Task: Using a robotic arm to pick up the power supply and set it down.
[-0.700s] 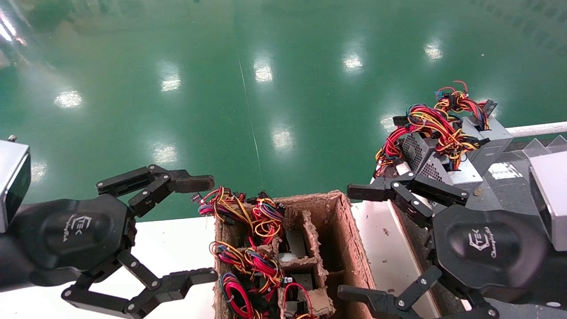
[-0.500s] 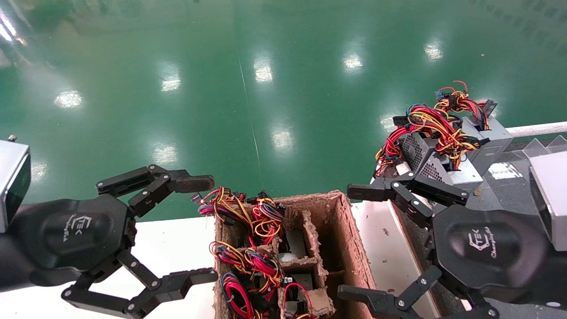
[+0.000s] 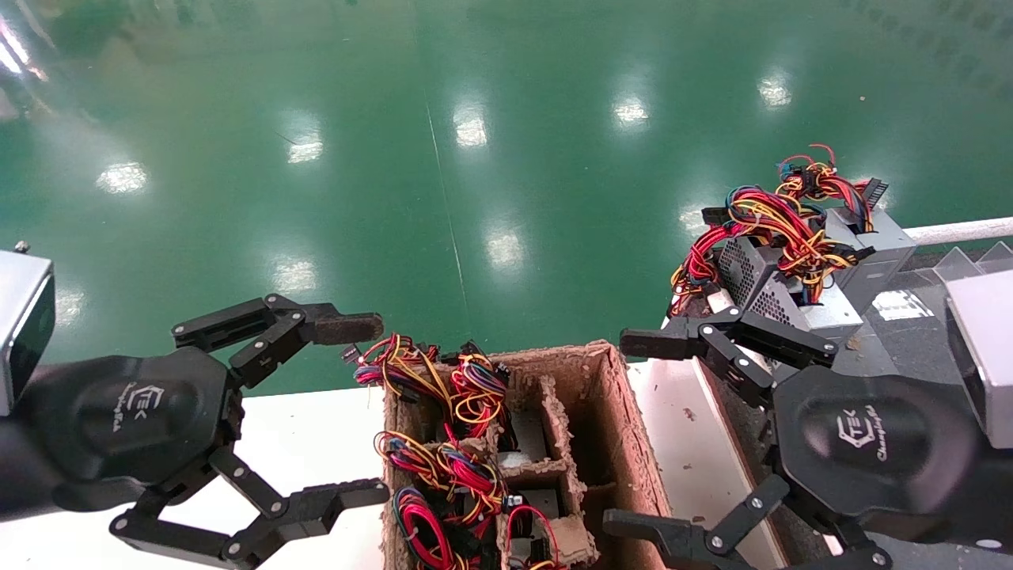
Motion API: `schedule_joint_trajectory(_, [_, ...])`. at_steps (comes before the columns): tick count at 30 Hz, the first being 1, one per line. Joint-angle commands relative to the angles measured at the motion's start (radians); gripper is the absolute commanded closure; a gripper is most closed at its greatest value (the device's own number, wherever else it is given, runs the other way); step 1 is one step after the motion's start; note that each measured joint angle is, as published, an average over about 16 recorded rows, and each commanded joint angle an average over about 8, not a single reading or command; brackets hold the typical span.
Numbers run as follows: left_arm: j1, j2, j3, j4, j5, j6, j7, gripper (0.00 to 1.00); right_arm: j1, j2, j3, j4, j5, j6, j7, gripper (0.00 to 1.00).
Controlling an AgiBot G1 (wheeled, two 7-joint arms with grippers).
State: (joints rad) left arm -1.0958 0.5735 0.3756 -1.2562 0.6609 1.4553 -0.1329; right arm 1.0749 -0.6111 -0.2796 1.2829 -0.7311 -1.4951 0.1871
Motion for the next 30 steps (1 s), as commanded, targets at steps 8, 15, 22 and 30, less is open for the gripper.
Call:
schedule_joint_trajectory(8, [0.0,0.0,0.0,0.0,0.0,0.0,0.0,1.0,0.0,0.0,0.0,0.0,0.0,0.0,0.0,0.0])
schedule_joint_trajectory(15, [0.0,0.0,0.0,0.0,0.0,0.0,0.0,1.0,0.0,0.0,0.0,0.0,0.0,0.0,0.0,0.0])
schedule_joint_trajectory(22, [0.0,0.0,0.0,0.0,0.0,0.0,0.0,1.0,0.0,0.0,0.0,0.0,0.0,0.0,0.0,0.0])
schedule_joint_trajectory(30, [0.0,0.0,0.0,0.0,0.0,0.0,0.0,1.0,0.0,0.0,0.0,0.0,0.0,0.0,0.0,0.0])
